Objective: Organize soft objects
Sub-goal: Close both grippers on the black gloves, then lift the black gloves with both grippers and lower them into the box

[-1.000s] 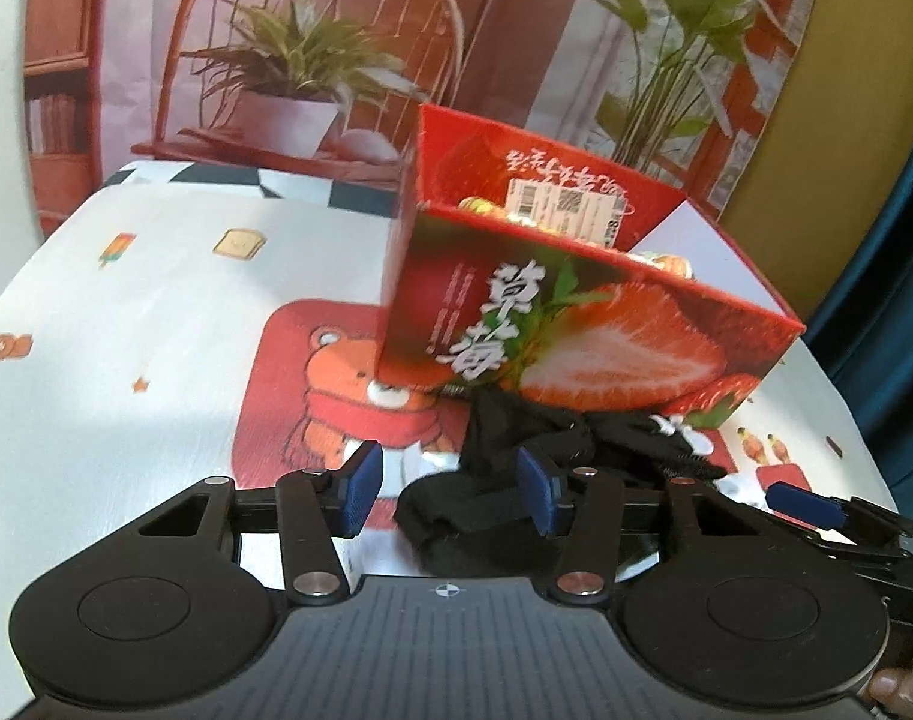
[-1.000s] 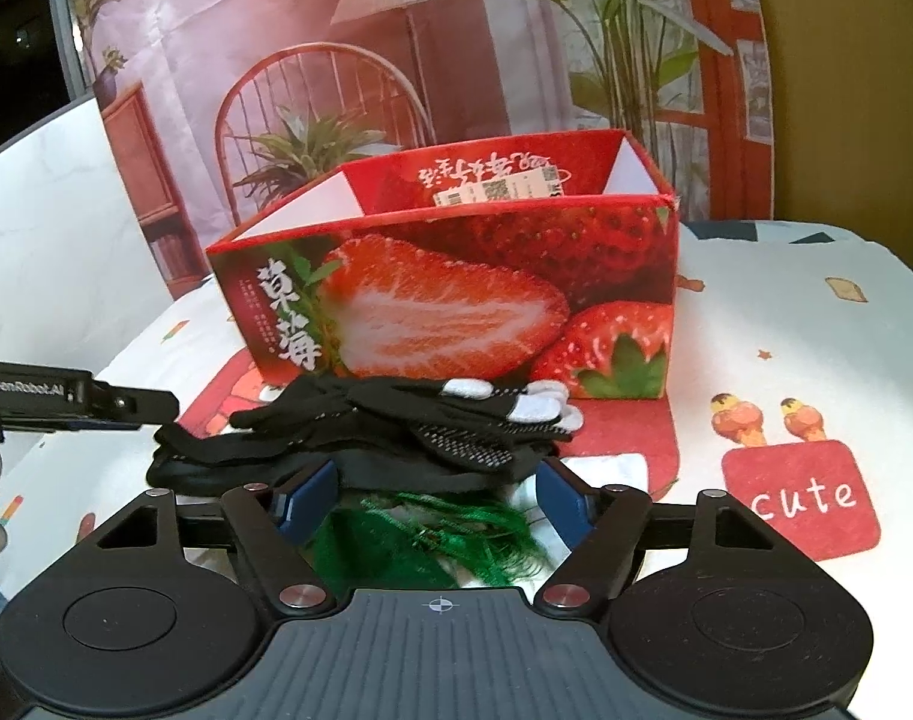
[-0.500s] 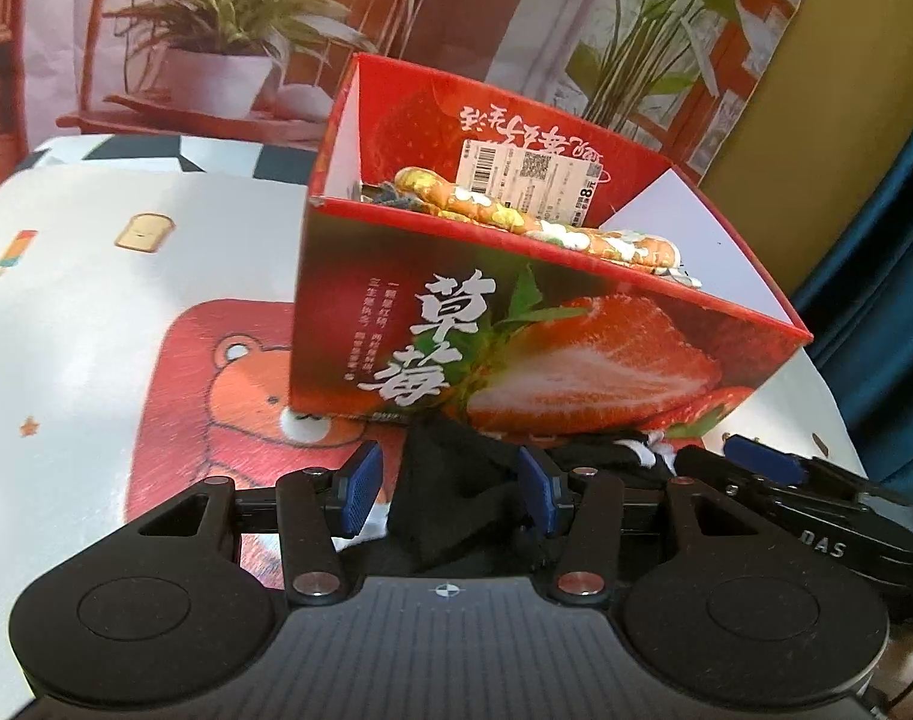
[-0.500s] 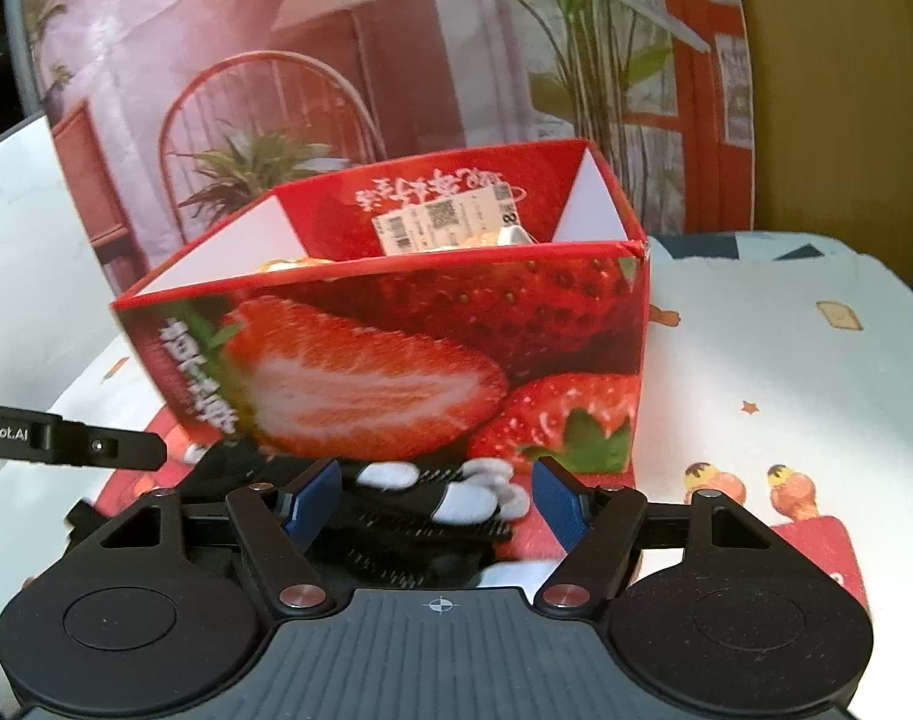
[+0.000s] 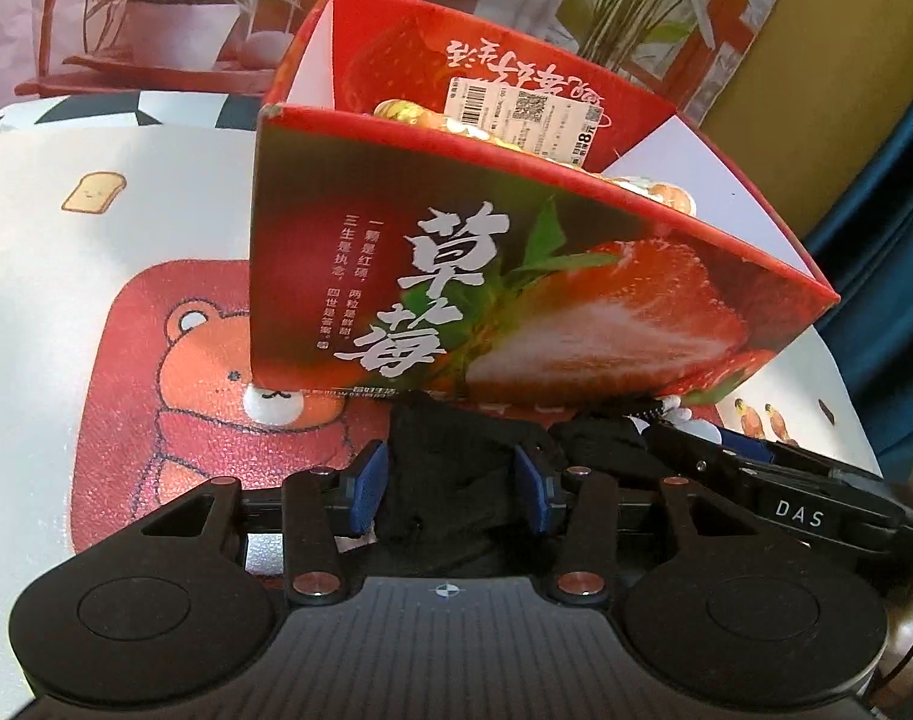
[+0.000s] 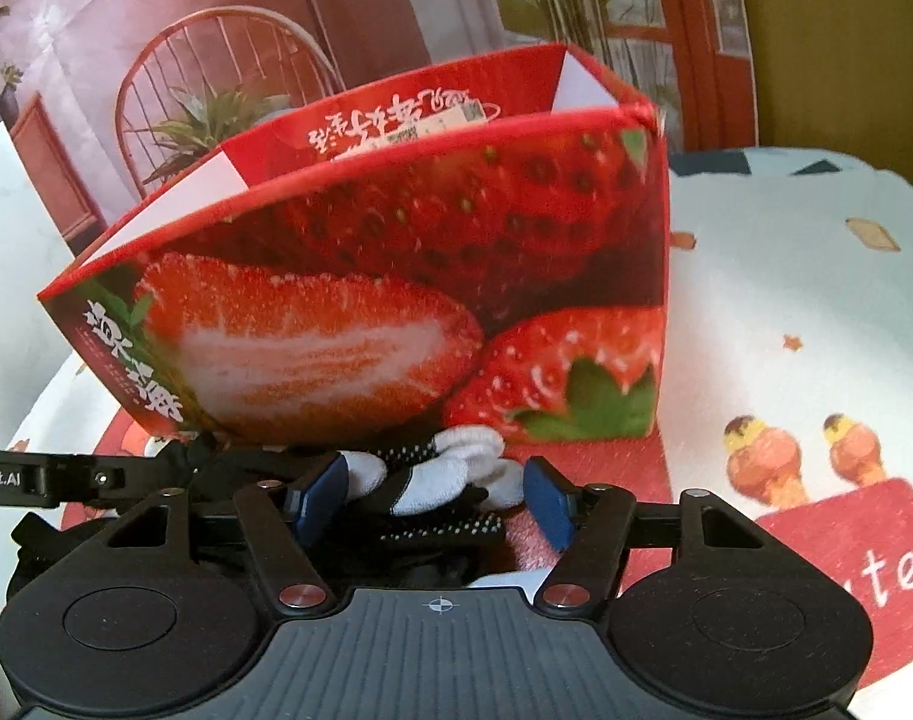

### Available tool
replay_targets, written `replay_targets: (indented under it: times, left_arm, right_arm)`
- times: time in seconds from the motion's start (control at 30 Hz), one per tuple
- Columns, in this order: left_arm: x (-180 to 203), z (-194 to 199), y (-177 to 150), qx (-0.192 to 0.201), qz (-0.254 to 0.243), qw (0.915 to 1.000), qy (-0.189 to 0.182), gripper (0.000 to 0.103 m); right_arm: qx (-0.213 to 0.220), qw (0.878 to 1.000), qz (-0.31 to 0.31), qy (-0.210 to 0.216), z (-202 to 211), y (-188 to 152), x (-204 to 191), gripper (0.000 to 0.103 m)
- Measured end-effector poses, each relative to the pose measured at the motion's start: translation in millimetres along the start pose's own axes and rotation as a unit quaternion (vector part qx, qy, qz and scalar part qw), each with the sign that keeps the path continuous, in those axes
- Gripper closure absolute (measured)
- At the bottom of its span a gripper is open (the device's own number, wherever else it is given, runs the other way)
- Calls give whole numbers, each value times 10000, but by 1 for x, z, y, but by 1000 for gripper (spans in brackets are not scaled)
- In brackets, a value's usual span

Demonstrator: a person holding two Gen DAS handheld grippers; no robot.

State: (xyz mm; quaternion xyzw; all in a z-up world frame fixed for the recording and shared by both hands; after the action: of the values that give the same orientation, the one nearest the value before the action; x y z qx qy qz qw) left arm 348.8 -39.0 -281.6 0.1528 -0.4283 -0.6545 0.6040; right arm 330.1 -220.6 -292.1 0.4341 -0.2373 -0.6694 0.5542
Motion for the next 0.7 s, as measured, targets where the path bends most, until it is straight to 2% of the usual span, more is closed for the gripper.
replay_targets:
  times: [0.2,0.27,0.33,0.4,0.47,0.57,0.7]
  left_arm:
    - [-4,-3,-2,-24,160,9999,-24,53]
    - [-6,-2,-3,6,230,9997,-78,55]
    - [-5,2,-2,79,230,9995,-178,76]
    - [-2,9,0,198,54,9997,-149,88]
    - [2,16,3,298,-27,9994,-188,90]
    - [8,28,8,486,-137,9984,-255,91]
    - [18,46,17,769,-215,9963,-307,92]
  right_arm:
    - [3,9999,-126,115,0,-3,0,48]
    - [-20,9996,-196,201,0,-3,0,55]
    - [-60,9992,-286,279,0,-3,-1,64]
    - [-54,9994,-213,275,3,-1,-6,72]
    - [-16,9996,-72,263,7,1,-13,84]
    - [48,9997,-77,237,13,4,-18,89]
    - [200,9992,-171,302,29,12,-21,90]
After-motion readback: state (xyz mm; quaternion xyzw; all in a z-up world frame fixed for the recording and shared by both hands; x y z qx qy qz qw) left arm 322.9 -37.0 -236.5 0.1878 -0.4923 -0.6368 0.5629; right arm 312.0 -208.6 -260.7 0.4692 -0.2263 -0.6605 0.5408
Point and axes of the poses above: each gripper's, at about its wrist camera, not at the fingertips, and z roughly against the way its jaws point, x to its right, y to its top, the point moved 5 cm from there along -z, roughly the way its jaws point, and after that the axes turned 14 degrees about x, right-handed, at the moved point
